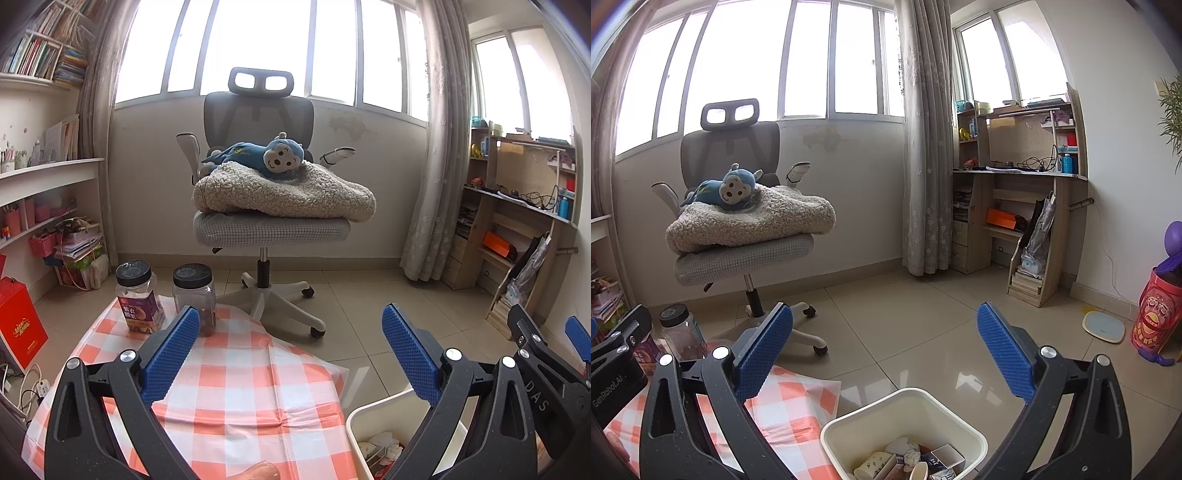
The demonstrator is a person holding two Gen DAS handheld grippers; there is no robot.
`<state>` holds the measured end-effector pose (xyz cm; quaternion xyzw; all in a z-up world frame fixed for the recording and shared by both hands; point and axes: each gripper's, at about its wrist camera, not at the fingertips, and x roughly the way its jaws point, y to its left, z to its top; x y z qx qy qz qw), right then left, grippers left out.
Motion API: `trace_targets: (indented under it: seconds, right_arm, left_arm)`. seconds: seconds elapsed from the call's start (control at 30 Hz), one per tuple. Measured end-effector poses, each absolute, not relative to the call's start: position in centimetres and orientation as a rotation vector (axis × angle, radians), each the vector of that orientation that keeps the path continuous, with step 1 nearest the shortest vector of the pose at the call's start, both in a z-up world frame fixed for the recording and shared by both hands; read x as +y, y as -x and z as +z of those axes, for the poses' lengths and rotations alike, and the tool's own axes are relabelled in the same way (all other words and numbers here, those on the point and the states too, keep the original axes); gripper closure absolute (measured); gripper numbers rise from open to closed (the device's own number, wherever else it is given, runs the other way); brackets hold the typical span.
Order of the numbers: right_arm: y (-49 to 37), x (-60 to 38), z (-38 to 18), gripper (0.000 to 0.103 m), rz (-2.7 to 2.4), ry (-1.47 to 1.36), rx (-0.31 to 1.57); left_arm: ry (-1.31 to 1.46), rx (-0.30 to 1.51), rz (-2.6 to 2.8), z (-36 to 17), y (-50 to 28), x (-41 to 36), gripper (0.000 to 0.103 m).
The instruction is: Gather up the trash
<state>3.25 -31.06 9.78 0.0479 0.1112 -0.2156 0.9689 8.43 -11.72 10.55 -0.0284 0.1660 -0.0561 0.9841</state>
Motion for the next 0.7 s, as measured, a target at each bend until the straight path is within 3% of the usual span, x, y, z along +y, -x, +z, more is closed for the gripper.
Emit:
trace_targets:
  seconds: [0.7]
  right_arm:
    - [-3.18, -31.25, 9.58, 0.007, -0.434, -0.093, 0.231]
  left_arm:
    - [0.029, 0.354, -0.101, 9.92, -8.99, -11.96, 0.007]
